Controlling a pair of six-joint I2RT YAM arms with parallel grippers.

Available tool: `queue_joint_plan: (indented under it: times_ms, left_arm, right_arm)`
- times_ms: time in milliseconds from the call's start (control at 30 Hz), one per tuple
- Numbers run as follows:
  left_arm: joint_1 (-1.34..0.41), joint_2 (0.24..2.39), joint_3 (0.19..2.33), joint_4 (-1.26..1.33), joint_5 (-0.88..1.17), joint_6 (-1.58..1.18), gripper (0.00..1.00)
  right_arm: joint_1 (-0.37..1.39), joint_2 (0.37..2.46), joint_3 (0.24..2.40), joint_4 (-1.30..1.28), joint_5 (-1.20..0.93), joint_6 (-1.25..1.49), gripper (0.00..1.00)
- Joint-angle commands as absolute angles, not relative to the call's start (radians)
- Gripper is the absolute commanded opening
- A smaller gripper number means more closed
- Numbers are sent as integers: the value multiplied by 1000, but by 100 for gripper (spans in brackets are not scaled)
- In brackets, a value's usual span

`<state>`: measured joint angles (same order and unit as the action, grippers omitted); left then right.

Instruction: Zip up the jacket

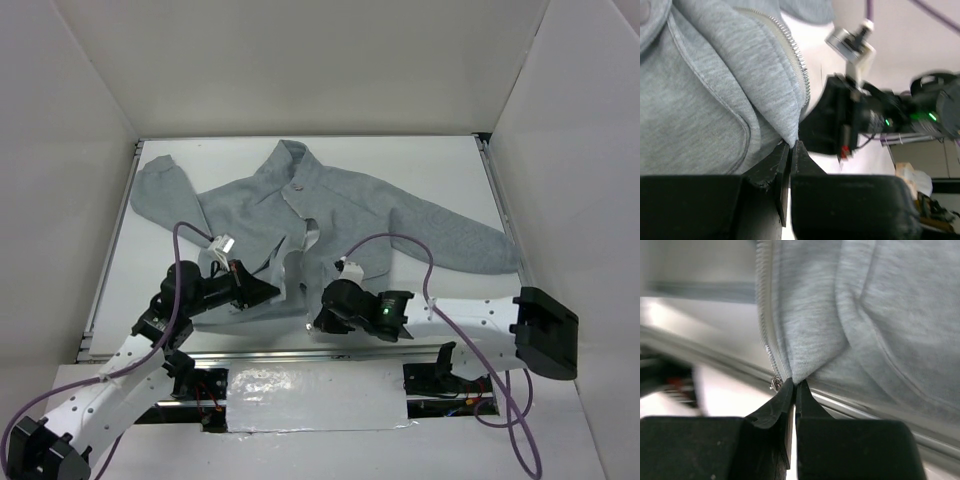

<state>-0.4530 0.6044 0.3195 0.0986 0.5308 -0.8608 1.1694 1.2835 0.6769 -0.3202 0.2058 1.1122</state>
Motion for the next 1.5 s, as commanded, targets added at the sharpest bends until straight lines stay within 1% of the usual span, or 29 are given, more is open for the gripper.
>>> queue_joint_plan:
  times_ms: [0,67,100,133,167,300,333,367,433,633,800,900,1233,1467]
  left_arm:
    - [-451,581,327,265,479,-821,0]
    - [-451,594,334,304,457,-815,0]
    - [-451,600,339,325,460,-804,0]
    - [-453,610,345,360,462,-799,0]
    - [-453,635,362,370,460,-795,0]
    - [-453,693,403,387,474,-778,0]
    - [-453,696,405,400,479,-775,0]
    - [-453,693,403,408,482,-775,0]
    - [-454,677,399,440,479,-776,0]
    - [-454,638,353,526,457,-785,0]
    - [-454,606,321,613,431,-799,0]
    - [-456,600,307,643,416,-801,0]
    - [-462,624,250,779,460,-834,0]
    - [-465,586,227,790,471,-841,0]
  right_arm:
    - [1236,1200,600,-2,337,1108,0]
    - [1282,1155,559,171,446,1030,0]
    - [1301,1141,514,237,492,937,0]
    - [1325,1122,491,286,594,913,0]
    - [1325,1114,448,381,629,878,0]
    - [1325,1103,376,636,716,729,0]
    - [1324,1103,358,687,727,707,0]
    - [1325,1103,326,800,751,684,0]
    - [1325,1114,311,903,772,654,0]
    - [1333,1172,331,1009,785,626,0]
    - [1368,1204,364,1014,810,647,0]
    - [1405,1212,361,1075,833,631,0]
    - [1411,1265,406,1129,854,603,0]
    - [1410,1278,428,1161,848,595,0]
